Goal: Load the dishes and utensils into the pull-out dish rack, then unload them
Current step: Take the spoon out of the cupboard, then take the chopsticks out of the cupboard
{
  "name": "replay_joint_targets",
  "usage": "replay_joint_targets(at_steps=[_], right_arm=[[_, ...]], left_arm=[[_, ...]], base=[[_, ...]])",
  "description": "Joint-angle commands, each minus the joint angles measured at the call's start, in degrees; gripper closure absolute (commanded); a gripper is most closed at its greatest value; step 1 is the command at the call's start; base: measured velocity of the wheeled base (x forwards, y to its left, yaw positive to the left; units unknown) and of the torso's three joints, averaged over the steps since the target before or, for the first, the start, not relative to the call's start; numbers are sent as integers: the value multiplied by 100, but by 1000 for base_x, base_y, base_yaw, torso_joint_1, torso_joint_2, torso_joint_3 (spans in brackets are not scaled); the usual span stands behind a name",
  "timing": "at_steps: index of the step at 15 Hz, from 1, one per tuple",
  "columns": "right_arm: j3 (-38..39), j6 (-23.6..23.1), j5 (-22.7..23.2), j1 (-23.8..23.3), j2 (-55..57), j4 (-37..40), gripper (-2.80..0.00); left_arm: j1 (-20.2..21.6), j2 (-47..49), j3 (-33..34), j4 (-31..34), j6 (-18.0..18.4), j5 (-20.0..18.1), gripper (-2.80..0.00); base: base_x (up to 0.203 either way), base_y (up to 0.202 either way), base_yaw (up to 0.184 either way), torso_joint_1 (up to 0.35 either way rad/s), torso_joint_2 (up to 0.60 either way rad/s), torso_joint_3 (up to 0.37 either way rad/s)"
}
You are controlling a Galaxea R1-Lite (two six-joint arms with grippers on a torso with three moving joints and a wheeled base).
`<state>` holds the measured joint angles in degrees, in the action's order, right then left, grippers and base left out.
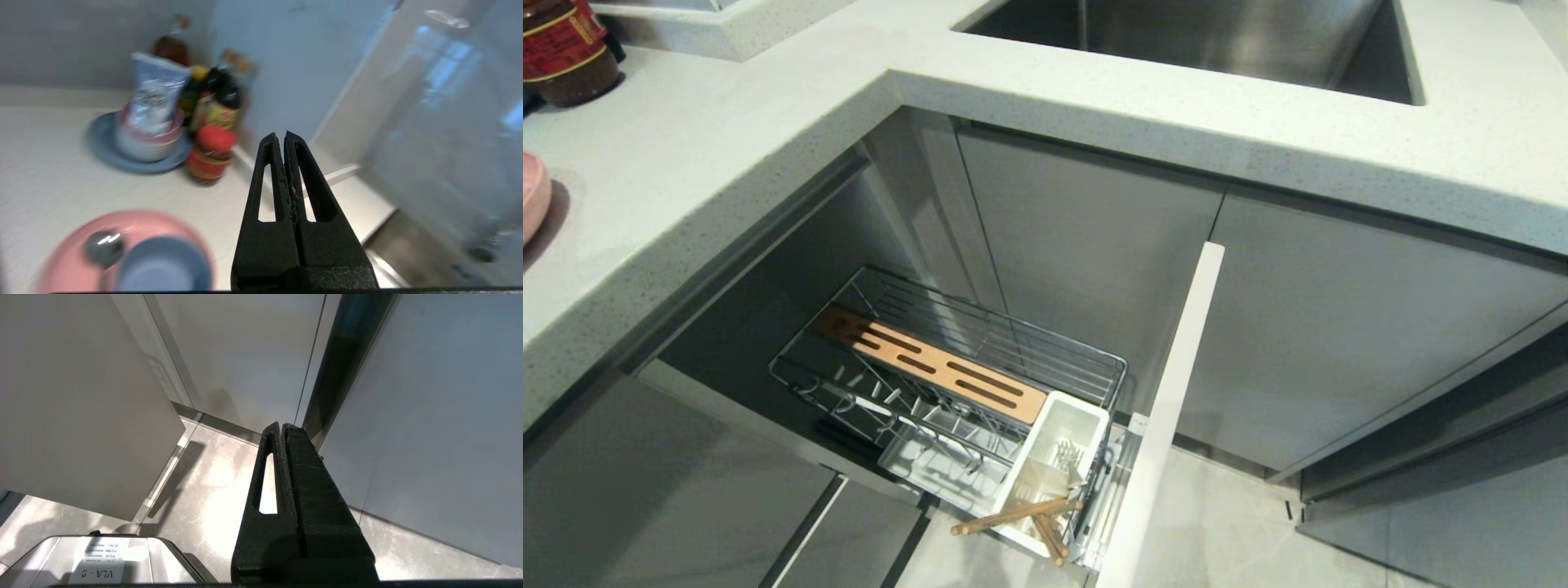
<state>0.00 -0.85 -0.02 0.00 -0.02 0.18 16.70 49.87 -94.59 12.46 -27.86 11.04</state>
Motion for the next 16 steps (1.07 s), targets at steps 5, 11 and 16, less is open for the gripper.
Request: replay_joint_targets(at_steps=[5,11,16], right_arm=[[0,-3,1,-6,2,-1,0],[0,-3,2,-1,2,-1,0],[0,-3,1,-1,2,-1,0]], left_arm=[[-1672,1008,-599,439,-591,281,0],[-3857,1742,-448,1112,-736,326,0],[-5440,2349,-3,1856,-592,821,0]], base=[[0,0,0,0,0,0],[0,0,0,0,0,0],[0,0,0,0,0,0]])
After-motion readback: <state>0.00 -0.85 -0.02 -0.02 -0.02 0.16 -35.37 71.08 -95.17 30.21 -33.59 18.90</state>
